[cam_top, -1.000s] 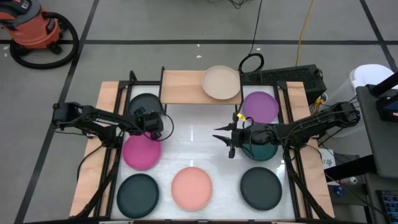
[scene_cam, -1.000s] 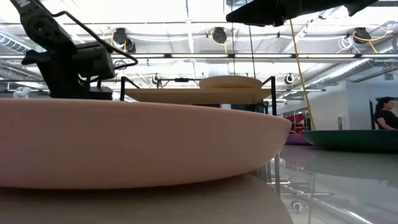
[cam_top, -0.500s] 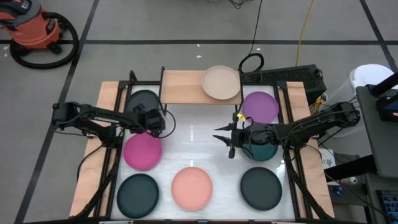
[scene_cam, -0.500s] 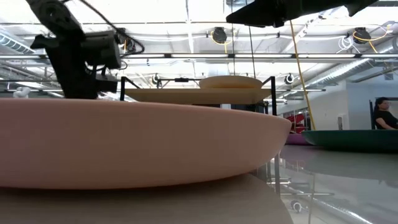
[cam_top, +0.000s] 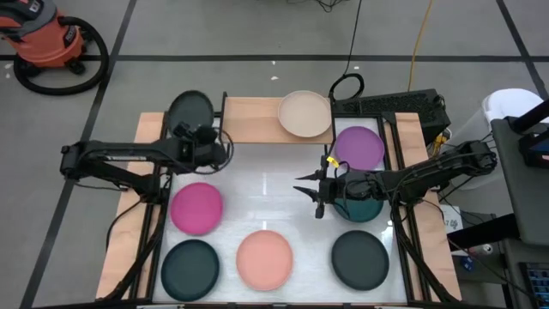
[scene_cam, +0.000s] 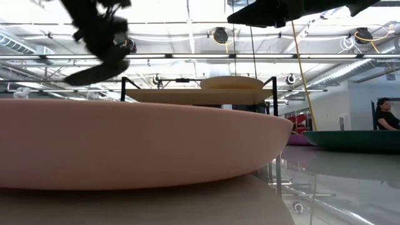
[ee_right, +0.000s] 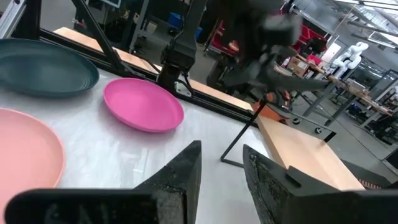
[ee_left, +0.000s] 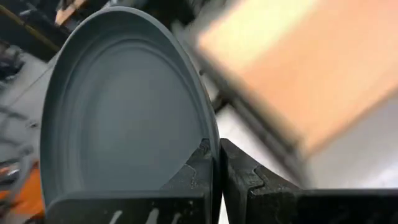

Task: Place and stack plates onto a shelf
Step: Stack the top black plate on top of the brown plate on the shelf

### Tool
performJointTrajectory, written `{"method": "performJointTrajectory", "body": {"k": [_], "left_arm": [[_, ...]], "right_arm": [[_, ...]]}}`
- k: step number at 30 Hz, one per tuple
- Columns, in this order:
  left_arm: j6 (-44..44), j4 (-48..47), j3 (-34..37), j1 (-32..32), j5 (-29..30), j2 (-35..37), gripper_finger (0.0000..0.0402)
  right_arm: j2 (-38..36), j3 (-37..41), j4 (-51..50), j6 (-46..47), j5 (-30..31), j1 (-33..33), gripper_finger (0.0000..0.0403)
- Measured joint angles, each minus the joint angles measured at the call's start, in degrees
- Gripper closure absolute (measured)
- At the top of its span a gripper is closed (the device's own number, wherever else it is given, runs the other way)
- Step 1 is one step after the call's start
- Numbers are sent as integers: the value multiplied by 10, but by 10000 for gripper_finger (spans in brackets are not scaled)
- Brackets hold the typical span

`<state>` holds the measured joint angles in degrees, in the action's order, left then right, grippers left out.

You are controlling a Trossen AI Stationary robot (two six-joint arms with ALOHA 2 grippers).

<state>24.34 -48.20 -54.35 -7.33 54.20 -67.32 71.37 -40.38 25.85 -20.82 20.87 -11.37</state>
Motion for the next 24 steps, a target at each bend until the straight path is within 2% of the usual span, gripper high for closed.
{"method": "performJointTrajectory", "body": {"k": [4,7,10,17,24], "left_arm": [[-194,137,-45,0,-15,-11,389],[-331,238,-65,0,-88,-33,389],[-421,308,-93,1,-136,-68,389],[-549,316,-203,-12,-222,-195,389],[-656,315,-290,-36,-307,-316,389]], "right_arm": [[-6,0,18,-13,1,-6,302],[-39,1,21,-24,1,-27,302],[-85,1,11,-24,1,-55,302],[-157,15,-35,-18,0,-108,302],[-192,70,24,-27,1,-118,302]]}}
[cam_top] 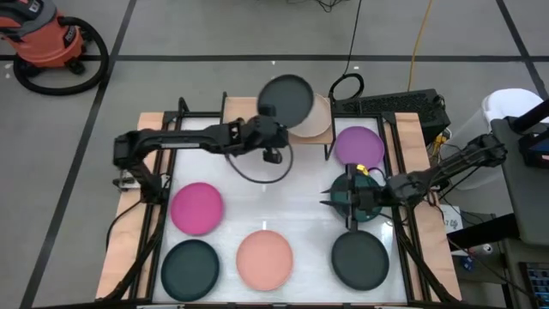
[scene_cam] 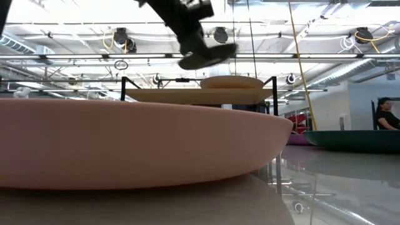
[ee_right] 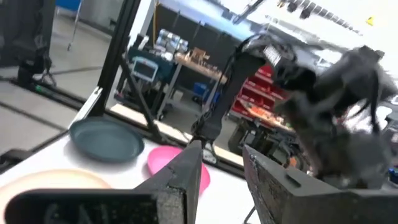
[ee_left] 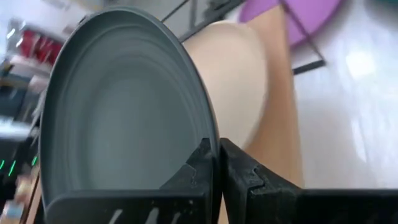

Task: Place and stack plates onto a shelf
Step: Stack the top black plate on top of the brown plate on the shelf

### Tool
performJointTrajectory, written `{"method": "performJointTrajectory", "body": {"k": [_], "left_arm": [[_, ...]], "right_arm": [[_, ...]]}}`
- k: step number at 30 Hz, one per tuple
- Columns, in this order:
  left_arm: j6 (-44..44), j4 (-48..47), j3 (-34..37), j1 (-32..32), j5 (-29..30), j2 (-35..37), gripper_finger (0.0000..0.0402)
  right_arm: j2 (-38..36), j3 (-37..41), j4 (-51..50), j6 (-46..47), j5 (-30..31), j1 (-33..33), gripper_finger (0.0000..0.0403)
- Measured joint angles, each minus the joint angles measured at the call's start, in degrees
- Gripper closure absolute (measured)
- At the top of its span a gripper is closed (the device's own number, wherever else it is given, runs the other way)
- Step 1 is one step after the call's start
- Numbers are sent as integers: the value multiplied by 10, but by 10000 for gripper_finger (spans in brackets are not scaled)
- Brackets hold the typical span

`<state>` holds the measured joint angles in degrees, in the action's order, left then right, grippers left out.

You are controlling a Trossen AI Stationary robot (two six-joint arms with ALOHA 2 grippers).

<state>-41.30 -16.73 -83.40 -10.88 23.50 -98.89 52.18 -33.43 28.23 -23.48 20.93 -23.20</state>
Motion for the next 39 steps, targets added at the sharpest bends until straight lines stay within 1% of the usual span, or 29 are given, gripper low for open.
{"method": "performJointTrajectory", "body": {"k": [4,8,11,14,21,24,28,31,34,37,39], "left_arm": [[-55,-2,-25,-3,-45,-44,389],[-91,4,-32,-4,-54,-64,387],[-113,5,-32,-7,-55,-68,369],[-115,11,-32,-10,-55,-68,357],[-105,35,-32,-10,-55,-68,347],[-91,51,-32,-6,-55,-68,323],[-85,57,-32,-3,-51,-68,263],[-85,62,-32,-4,-24,-68,214],[-94,68,-32,-3,41,-65,176],[-96,65,-32,7,114,-41,155],[-90,55,-32,18,140,-14,150]], "right_arm": [[-21,11,11,-2,0,0,302],[-27,13,11,-2,0,0,302],[-26,14,10,1,0,0,302],[-25,14,9,3,0,0,302],[-25,14,8,3,0,0,302],[-25,14,7,3,0,0,302],[-25,14,7,3,0,0,302],[-25,14,7,4,0,0,302],[-25,14,3,12,0,0,302],[-25,14,-5,13,0,0,302],[-25,14,-7,13,0,0,302]]}}
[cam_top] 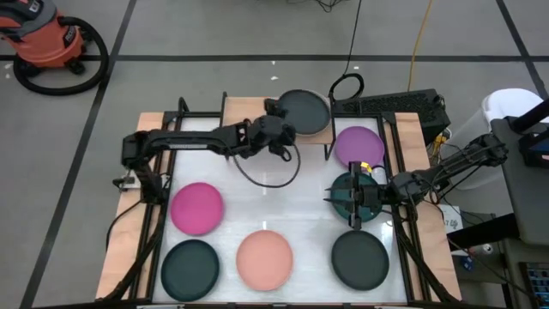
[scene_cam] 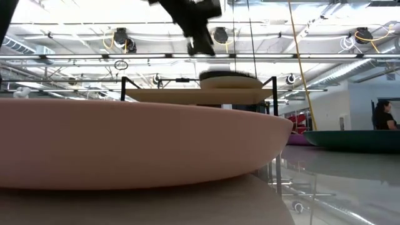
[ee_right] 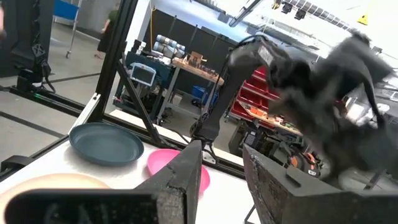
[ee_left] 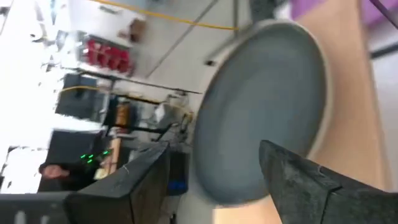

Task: Place and stack plates onto a shelf
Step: Stack the top black plate on top of the brown plate on the shelf, then stack the violet plate on top of the black plate on the shelf

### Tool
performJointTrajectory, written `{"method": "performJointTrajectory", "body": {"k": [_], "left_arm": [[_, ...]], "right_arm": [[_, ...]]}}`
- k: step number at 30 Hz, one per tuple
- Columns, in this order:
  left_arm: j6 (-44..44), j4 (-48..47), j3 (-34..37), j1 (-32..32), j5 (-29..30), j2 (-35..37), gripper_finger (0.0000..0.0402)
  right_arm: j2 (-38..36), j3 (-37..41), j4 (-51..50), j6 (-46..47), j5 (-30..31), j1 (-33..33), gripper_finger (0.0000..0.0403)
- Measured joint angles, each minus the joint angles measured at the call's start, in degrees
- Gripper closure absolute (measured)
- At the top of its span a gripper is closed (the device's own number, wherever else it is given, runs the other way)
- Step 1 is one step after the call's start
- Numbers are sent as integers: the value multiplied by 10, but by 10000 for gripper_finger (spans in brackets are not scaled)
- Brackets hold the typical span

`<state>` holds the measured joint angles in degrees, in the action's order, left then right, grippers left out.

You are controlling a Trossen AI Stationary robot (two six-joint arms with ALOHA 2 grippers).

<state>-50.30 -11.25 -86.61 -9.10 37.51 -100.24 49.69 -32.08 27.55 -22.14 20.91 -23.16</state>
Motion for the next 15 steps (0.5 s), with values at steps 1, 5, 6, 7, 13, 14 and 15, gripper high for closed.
{"method": "performJointTrajectory", "body": {"k": [1,5,6,7,13,14,15], "left_arm": [[8,-13,0,5,2,17,150],[79,-58,0,27,-24,88,149],[103,-68,0,32,-39,108,149],[131,-86,-1,36,-59,128,149],[259,-145,64,56,-135,250,149],[268,-127,93,62,-135,272,149],[276,-103,125,67,-136,296,149]], "right_arm": [[0,0,0,0,0,0,302],[0,0,0,0,0,0,302],[0,0,0,4,0,0,302],[0,0,-1,7,0,0,302],[0,0,-46,59,57,0,302],[0,0,-58,67,83,0,302],[0,0,-70,74,111,0,302]]}}
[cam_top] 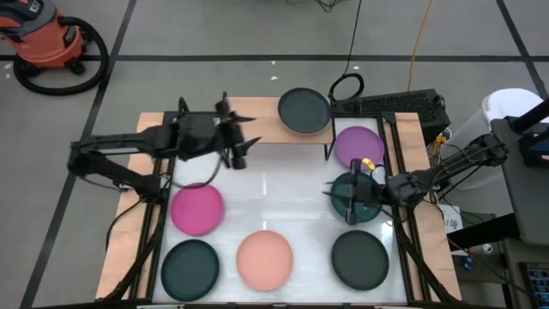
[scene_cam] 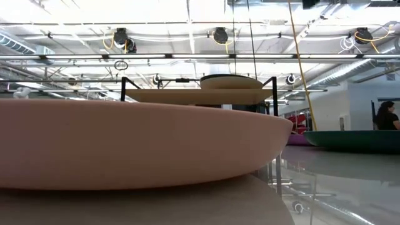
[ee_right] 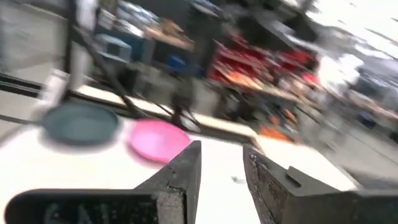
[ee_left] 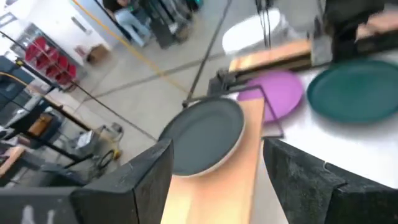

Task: Place and stack plates onto a shelf
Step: Stack the violet plate on top of the black plate on the shelf

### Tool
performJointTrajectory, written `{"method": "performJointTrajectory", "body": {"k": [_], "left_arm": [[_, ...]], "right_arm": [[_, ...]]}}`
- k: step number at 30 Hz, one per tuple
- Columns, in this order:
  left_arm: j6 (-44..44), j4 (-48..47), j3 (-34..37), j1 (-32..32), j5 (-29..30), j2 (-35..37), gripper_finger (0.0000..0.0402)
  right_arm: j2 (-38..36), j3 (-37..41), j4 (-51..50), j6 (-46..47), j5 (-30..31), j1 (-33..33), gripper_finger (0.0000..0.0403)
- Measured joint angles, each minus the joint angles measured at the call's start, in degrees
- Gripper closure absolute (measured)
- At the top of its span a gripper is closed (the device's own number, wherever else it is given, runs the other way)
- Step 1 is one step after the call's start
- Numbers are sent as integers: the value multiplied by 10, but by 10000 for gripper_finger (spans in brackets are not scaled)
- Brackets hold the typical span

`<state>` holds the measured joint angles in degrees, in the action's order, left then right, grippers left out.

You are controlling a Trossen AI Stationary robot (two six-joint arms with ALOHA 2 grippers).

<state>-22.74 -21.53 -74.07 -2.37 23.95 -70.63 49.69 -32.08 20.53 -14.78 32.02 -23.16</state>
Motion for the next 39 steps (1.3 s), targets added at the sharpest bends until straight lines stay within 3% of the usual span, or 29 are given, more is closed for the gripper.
{"method": "performJointTrajectory", "body": {"k": [6,11,15,19,25,32,39], "left_arm": [[46,198,232,44,-1,127,149],[72,385,390,78,-1,185,149],[74,516,473,88,-1,195,149],[67,575,507,89,7,195,149],[65,586,507,88,18,195,149],[50,591,506,88,22,205,149],[40,584,516,88,22,254,149]], "right_arm": [[0,-12,-37,13,102,0,302],[19,-39,-96,63,102,19,302],[59,-80,-176,107,101,54,302],[92,-143,-288,163,96,89,302],[124,-213,-422,211,25,133,302],[126,-217,-510,238,-53,178,302],[126,-217,-619,328,-69,219,302]]}}
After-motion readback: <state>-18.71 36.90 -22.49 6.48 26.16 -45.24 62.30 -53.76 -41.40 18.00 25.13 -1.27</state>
